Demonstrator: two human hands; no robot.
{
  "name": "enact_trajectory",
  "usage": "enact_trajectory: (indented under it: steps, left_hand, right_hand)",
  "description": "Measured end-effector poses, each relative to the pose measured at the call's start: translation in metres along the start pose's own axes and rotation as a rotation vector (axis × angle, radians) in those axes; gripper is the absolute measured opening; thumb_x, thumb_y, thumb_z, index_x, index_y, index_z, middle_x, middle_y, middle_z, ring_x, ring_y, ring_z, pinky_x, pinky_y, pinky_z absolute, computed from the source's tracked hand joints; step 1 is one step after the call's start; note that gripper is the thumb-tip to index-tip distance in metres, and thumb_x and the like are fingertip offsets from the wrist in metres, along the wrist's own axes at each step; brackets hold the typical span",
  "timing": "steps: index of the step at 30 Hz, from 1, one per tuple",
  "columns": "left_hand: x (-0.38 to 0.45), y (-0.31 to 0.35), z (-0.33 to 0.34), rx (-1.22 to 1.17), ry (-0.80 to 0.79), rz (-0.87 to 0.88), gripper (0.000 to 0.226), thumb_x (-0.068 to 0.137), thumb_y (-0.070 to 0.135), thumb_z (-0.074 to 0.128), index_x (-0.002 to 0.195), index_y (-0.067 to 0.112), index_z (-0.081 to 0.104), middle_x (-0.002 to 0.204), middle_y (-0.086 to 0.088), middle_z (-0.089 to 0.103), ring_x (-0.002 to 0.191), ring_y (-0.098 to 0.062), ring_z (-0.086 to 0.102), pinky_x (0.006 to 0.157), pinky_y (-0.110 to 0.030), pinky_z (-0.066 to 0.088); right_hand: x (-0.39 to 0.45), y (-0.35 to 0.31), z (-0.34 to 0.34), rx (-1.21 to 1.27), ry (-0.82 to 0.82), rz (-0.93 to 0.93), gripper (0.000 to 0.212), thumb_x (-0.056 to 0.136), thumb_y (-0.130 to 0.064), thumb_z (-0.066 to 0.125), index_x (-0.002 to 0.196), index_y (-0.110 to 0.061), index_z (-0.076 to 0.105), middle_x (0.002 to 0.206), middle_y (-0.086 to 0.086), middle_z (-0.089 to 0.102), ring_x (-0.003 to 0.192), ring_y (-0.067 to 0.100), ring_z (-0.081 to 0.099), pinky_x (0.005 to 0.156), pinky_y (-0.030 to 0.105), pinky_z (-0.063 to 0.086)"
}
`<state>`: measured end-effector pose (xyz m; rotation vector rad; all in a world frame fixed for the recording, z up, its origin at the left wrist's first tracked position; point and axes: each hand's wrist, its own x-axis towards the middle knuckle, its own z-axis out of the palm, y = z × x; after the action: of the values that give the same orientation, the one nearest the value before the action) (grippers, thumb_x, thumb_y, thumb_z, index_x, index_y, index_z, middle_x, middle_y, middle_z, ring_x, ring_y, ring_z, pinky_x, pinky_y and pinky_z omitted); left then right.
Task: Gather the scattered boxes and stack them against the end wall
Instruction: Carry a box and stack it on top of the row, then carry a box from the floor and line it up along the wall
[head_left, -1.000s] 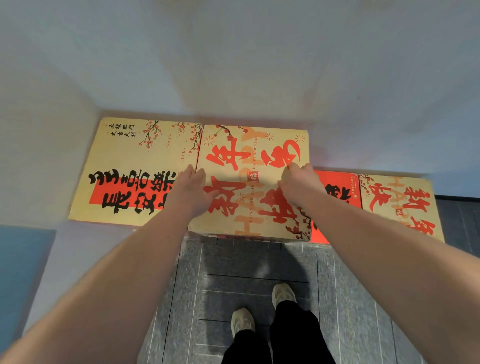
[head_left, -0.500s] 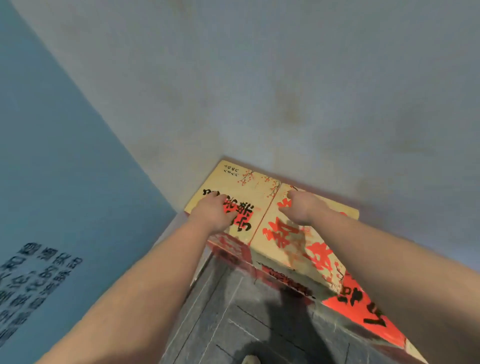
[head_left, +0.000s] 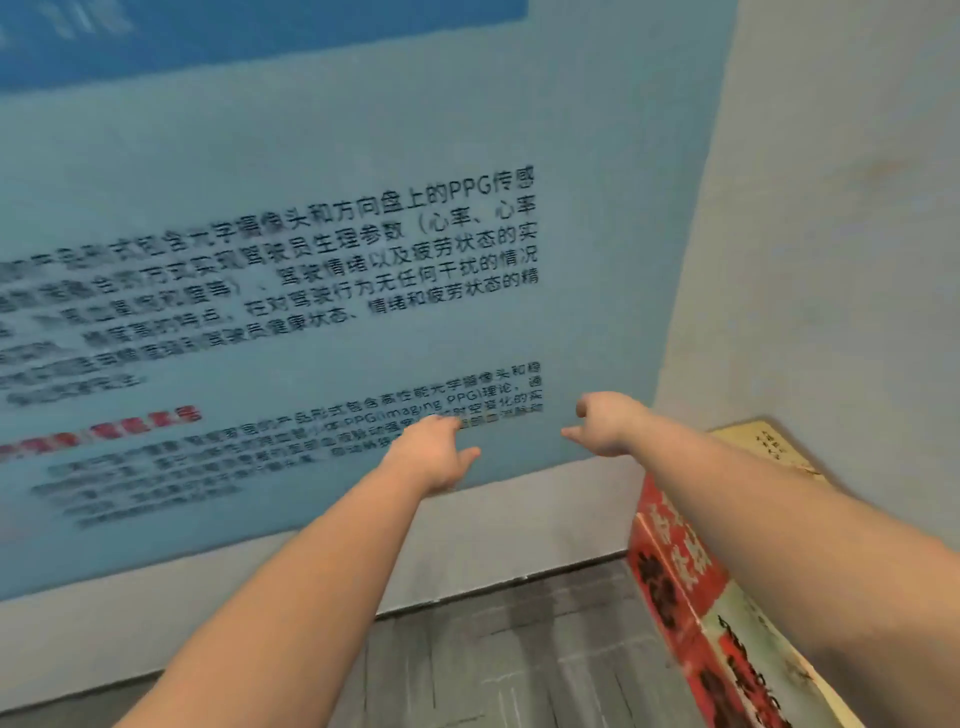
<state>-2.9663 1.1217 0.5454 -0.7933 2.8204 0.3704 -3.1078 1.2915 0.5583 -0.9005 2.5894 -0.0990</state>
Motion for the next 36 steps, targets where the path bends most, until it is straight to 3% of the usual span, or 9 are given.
enact_trajectory:
  steps: [8, 16, 22, 36]
  left_hand:
    - [-0.188, -0.241, -0.009, -0.134, 0.109, -0.417, 0.062, 0.095, 0.046, 0.048, 0.146, 0.015, 0.032, 0.151, -0.007, 0.034, 0.138, -0.025, 0.032, 0.113, -0.036, 0.028]
    - [-0.451, -0.481, 0.013, -0.195, 0.220, -0.816, 0.061, 0.093, 0.046, 0.050, 0.143, 0.012, 0.038, 0.148, -0.012, 0.039, 0.136, -0.027, 0.036, 0.112, -0.034, 0.030]
    - [-0.617, -0.607, 0.046, -0.299, 0.240, -1.107, 0.059, 0.094, 0.047, 0.048, 0.142, 0.015, 0.039, 0.146, -0.009, 0.039, 0.135, -0.027, 0.038, 0.109, -0.035, 0.033]
    - [-0.765, -0.895, 0.080, -0.517, 0.239, -1.522, 0.062, 0.095, 0.046, 0.048, 0.146, 0.014, 0.035, 0.150, -0.007, 0.036, 0.137, -0.025, 0.036, 0.111, -0.034, 0.031]
  right_hand:
    - [-0.048, -0.284, 0.053, -0.165, -0.046, -0.412, 0.055, 0.097, -0.043, 0.048, 0.140, -0.010, 0.042, 0.142, 0.009, 0.049, 0.131, 0.026, 0.046, 0.104, 0.033, 0.040]
    - [-0.195, -0.598, 0.174, -0.288, -0.099, -0.815, 0.056, 0.095, -0.046, 0.051, 0.138, -0.010, 0.046, 0.143, 0.009, 0.049, 0.131, 0.028, 0.045, 0.106, 0.035, 0.039]
    - [-0.306, -0.771, 0.273, -0.391, -0.231, -1.065, 0.056, 0.097, -0.041, 0.051, 0.141, -0.008, 0.043, 0.145, 0.010, 0.047, 0.133, 0.028, 0.043, 0.106, 0.032, 0.037]
    - [-0.366, -1.157, 0.439, -0.557, -0.407, -1.398, 0.060, 0.095, -0.044, 0.052, 0.143, -0.010, 0.040, 0.146, 0.010, 0.046, 0.133, 0.028, 0.043, 0.107, 0.035, 0.038]
